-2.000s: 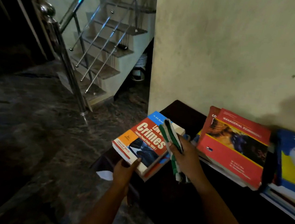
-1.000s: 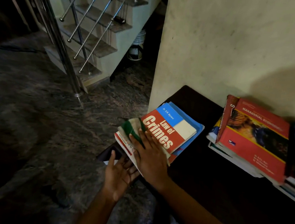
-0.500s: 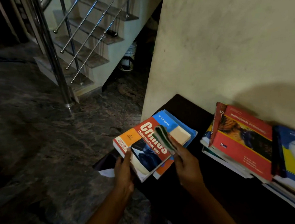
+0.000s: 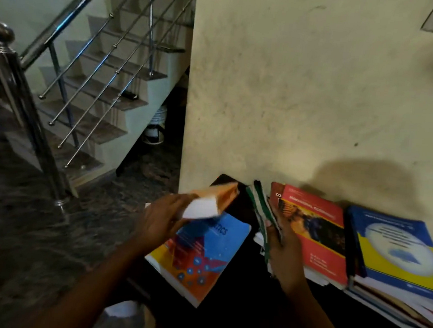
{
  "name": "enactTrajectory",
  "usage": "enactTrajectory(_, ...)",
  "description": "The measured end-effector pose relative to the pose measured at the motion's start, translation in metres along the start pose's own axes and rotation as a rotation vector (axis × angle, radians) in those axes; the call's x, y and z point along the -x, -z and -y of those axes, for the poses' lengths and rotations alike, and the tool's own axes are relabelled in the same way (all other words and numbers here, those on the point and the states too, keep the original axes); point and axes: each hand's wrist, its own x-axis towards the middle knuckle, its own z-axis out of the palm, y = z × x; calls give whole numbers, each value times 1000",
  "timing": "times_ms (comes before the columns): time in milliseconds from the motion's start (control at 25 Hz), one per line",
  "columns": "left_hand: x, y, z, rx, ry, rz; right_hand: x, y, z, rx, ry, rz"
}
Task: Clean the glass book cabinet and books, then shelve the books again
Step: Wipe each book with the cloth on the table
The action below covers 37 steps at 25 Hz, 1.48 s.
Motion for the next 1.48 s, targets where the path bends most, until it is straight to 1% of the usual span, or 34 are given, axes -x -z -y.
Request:
enactTrajectory(40,16,-10,7,-56,-134,83,2,-1,-3,6,21,15)
enactTrajectory(80,33,-19,12,-103,-213,172,5,-3,-7,10,41,41)
enactTrajectory(120,52,-25,17,-141,-240,242,8,-8,-13,21,58,70)
enactTrajectory(160,70,-29,21,-155,-226,285,10,-14,-20,36,57,105)
enactTrajectory(280,118,-36,29,-169,-150,326,3,-37,-43,103,10,220)
enactTrajectory(360,137,-37,31,-161,-104,314,-13,-54,-48,176,29,304)
enactTrajectory(440,146,-35,33,-127,-3,250,-39,-74,-51,262,80,370)
enactTrajectory(480,148,-33,31,-60,105,196,-54,-84,-52,317,86,396)
enactTrajectory(520,148,-30,24,89,301,132,-70,-94,-58,373,87,426)
enactTrajectory(560,144,-25,13,313,566,39,-86,-104,-63,426,77,467)
enactTrajectory(640,127,-20,-9,750,1108,-198,-105,-127,-78,497,60,578)
enactTrajectory(680,119,-23,-14,890,1353,-264,-108,-138,-87,563,54,620)
enactTrajectory(720,111,-27,-15,1007,1560,-289,-107,-147,-93,668,48,619)
enactTrajectory(760,106,-31,-14,1105,1686,-307,-103,-155,-100,764,64,576)
enactTrajectory(800,103,-34,-10,1165,1755,-327,-96,-160,-102,795,78,523)
enactTrajectory(840,101,-36,-6,1186,1789,-342,-88,-164,-100,787,97,499)
enactTrajectory(920,101,-36,-1,1220,1813,-335,-70,-173,-84,769,152,559)
enactTrajectory(1000,104,-33,0,1261,1793,-323,-49,-182,-69,769,241,599)
enactTrajectory(1040,104,-31,-1,1282,1777,-323,-39,-184,-61,760,250,624)
enactTrajectory(1160,105,-27,-2,1336,1746,-351,-6,-188,-49,732,318,622)
enactTrajectory(1280,107,-25,2,1395,1748,-368,27,-184,-32,668,306,670)
enactTrajectory(1360,109,-22,1,1451,1736,-388,47,-176,-25,625,317,669)
enactTrajectory(1400,111,-22,1,1473,1731,-386,52,-168,-21,589,358,649)
enactTrajectory(1480,113,-23,2,1479,1714,-353,44,-148,-28,490,397,613)
